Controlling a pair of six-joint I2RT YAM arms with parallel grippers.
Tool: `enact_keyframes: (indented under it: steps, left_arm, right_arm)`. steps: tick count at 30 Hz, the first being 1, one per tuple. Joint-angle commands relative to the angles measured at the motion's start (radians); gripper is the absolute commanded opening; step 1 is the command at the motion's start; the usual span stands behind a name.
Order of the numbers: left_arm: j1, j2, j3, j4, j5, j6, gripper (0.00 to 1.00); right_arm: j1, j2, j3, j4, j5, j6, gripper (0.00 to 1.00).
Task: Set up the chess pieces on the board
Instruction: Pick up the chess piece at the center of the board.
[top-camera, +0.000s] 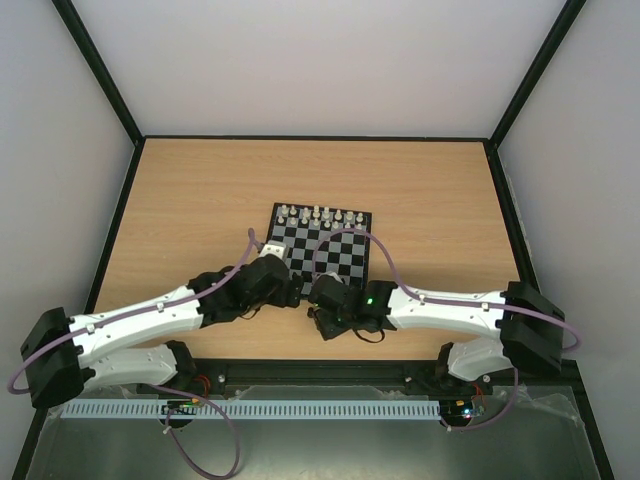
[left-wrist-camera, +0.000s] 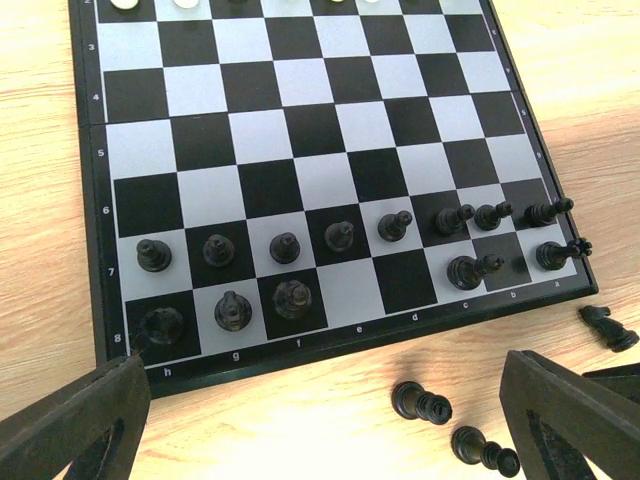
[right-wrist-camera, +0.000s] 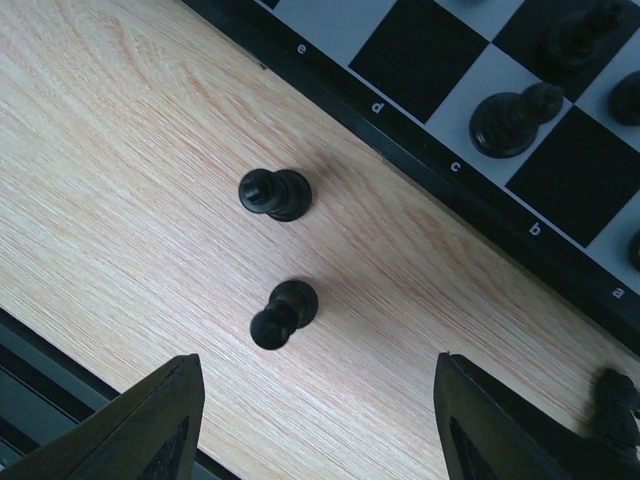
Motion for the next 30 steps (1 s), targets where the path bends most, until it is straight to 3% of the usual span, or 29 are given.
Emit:
enact_keyframes:
  steps: [1,5,8,9,14,19,30]
  left_arm:
    - [-0.003,-0.039,-0.025,-0.035,-0.027,-0.018,0.99]
    - [-0.005,-0.069,-0.041,-0.034,-0.031,-0.025,0.99]
    - [-0.005,-0.117,-0.061,-0.005,-0.026,-0.029,0.99]
    - [-0.004,-0.139,-0.066,0.006,-0.025,-0.026,0.99]
    - [-0.004,-0.217,-0.056,0.023,-0.021,-0.017,0.99]
    - [-0.005,-0.284,-0.066,0.063,0.031,0.002,0.99]
    - [-0.005,-0.305,-0.079,0.073,0.146,0.02,0.99]
  right_arm:
    - [0.019,0.029,0.047,-0.044,0.03,0.026,0.63]
    - [0.023,0.016,0.057,-0.06,0.069,0.035,0.67]
    - [0.023,-0.032,0.054,-0.08,0.16,0.06,0.97]
    - [0.022,-0.052,0.054,-0.083,0.186,0.063,0.99]
    - [0.021,-0.168,0.074,-0.133,0.322,0.1,0.99]
    - [0.021,-0.303,0.074,-0.133,0.364,0.094,0.99]
    - [0.021,-0.37,0.08,-0.121,0.234,0.021,0.99]
